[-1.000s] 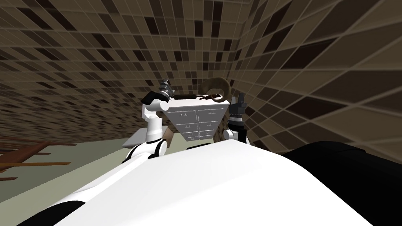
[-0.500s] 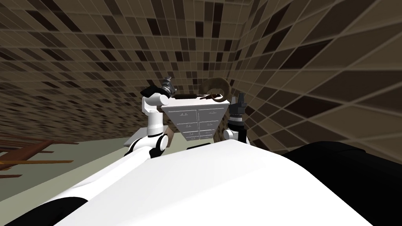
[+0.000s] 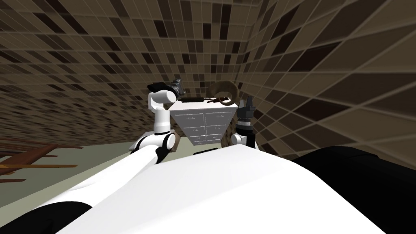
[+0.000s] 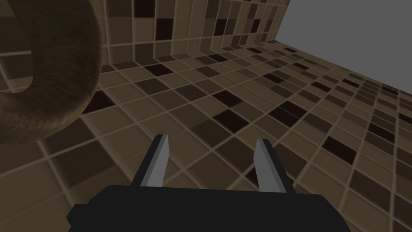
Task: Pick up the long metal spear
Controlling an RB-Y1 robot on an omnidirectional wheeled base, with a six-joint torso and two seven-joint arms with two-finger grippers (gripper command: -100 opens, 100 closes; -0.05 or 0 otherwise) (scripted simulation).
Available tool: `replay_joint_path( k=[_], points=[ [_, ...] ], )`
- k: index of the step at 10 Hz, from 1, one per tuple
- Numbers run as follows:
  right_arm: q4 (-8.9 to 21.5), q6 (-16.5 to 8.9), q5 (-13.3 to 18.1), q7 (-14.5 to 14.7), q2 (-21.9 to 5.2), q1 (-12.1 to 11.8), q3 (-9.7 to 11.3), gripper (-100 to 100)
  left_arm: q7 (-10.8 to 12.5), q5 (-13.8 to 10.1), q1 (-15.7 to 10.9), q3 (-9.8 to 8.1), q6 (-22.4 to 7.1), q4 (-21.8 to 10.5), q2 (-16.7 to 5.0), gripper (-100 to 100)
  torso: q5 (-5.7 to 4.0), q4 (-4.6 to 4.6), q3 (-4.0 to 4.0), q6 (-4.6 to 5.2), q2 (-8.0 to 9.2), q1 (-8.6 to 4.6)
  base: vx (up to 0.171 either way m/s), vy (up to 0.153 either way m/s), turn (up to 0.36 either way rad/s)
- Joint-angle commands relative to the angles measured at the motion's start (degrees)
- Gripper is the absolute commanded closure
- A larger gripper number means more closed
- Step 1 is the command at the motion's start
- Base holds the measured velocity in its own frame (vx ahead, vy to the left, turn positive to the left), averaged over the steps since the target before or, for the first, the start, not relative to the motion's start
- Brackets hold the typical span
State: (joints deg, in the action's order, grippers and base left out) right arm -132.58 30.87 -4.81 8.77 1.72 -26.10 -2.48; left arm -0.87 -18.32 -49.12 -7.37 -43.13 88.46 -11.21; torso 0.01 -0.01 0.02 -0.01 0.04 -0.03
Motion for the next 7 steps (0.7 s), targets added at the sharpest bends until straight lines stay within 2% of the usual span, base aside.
replay_joint_path(
  k=[1,2,3,4,5,6,7],
  points=[
    [0.0,0.0,0.0,0.0,0.0,0.0,0.0,0,0.02,-0.08,-1.64,-0.07,-1.86,-1.05,-0.06,-100,0.0,0.0,0.0,0.0,0.0,0.0,-0.005,0.002,-0.002],
    [0.0,0.0,0.0,0.0,0.0,0.0,0.0,0,0.58,0.33,-3.94,-0.46,-4.08,-3.55,0.29,-100,0.0,0.0,0.0,-0.01,-0.01,0.0,0.0,0.0,0.0],
    [0.0,0.0,0.0,0.0,0.0,0.0,0.0,0,0.58,0.33,-5.72,-0.46,-5.49,-4.67,0.29,-100,0.0,0.0,-0.01,0.0,-0.02,0.0,0.0,0.0,0.0],
    [0.0,0.0,0.0,0.0,0.0,0.0,0.0,0,0.58,0.33,-5.76,-0.46,-6.37,-4.67,0.29,-100,0.0,0.0,-0.01,0.0,-0.02,-0.01,0.0,0.0,0.0],
    [0.0,0.0,0.0,0.0,0.0,0.0,0.0,0,1.19,0.86,-8.36,-0.84,-8.27,-7.55,0.63,-100,0.0,-0.01,-0.01,-0.01,-0.02,0.0,0.0,0.0,0.0],
    [0.0,0.0,0.0,0.0,0.0,0.0,0.0,0,1.19,0.86,-9.74,-0.84,-9.68,-8.38,0.63,-100,0.0,-0.01,-0.02,0.0,-0.03,0.0,0.0,0.0,0.0],
    [0.0,0.0,0.0,0.0,0.0,0.0,0.0,0,1.19,0.86,-9.74,-0.84,-10.83,-8.38,0.63,-100,0.0,-0.01,-0.02,-0.01,-0.03,0.0,0.0,0.0,0.0]
  ],
)
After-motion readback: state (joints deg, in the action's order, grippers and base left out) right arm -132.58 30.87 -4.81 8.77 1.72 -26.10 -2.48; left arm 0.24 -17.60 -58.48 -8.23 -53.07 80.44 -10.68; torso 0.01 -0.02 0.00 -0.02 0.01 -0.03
